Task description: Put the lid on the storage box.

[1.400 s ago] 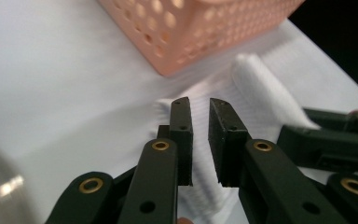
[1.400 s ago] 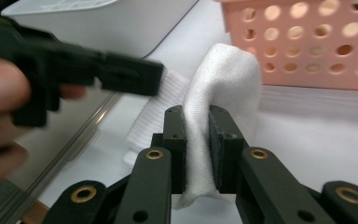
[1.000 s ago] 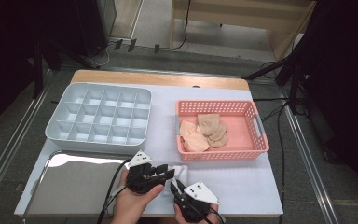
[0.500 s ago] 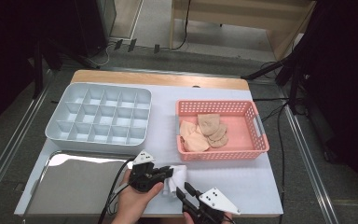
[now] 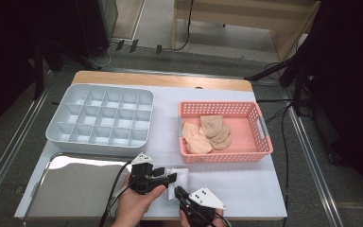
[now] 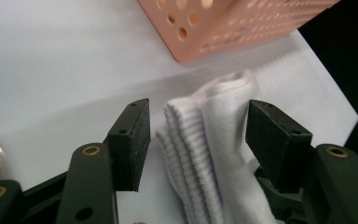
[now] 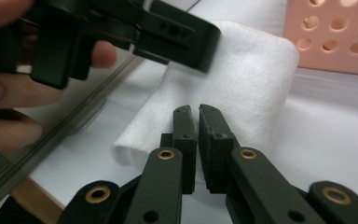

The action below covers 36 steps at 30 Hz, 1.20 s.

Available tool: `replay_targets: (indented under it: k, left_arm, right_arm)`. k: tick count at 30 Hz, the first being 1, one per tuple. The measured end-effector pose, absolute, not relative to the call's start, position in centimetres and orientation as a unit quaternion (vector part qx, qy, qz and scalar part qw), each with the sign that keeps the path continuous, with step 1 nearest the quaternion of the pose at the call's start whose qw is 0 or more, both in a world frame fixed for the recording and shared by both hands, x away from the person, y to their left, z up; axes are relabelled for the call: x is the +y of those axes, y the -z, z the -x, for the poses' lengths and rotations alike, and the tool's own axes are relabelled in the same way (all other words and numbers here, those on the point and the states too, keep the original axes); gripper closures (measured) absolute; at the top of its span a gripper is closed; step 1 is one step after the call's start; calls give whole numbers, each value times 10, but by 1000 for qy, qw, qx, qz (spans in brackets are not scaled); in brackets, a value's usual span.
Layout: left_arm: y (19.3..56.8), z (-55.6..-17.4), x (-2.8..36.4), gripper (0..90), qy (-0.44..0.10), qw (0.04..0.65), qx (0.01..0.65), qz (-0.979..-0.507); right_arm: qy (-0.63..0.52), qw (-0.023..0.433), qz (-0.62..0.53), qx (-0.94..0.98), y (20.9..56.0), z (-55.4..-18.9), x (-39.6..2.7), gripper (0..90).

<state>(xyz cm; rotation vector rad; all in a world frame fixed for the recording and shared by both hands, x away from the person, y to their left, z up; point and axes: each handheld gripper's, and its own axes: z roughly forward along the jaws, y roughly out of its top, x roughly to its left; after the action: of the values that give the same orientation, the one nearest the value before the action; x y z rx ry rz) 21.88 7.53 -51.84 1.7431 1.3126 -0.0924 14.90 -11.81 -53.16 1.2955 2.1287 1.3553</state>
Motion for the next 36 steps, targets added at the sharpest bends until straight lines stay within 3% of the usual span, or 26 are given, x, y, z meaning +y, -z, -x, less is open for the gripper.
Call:
replay_targets:
  k: [5, 16, 22, 34, 36]
  left_arm:
    - [526, -219, 69, 409, 57, 444, 540, -712]
    - [527, -217, 65, 648, 60, 449, 526, -720]
    - [525, -215, 66, 720, 54, 459, 507, -727]
    - [501, -209, 76, 731, 12, 483, 465, -742]
    - [498, -209, 80, 731, 8, 487, 465, -739]
  right_arm:
    - [-468, 149, -448, 747, 531, -145, -123, 856]
    - [-468, 117, -450, 752, 519, -147, -155, 782]
    - [-476, 132, -474, 729, 514, -154, -176, 740]
    - [-476, 191, -483, 710, 515, -170, -206, 605]
    - [-492, 180, -489, 698, 514, -173, -213, 606]
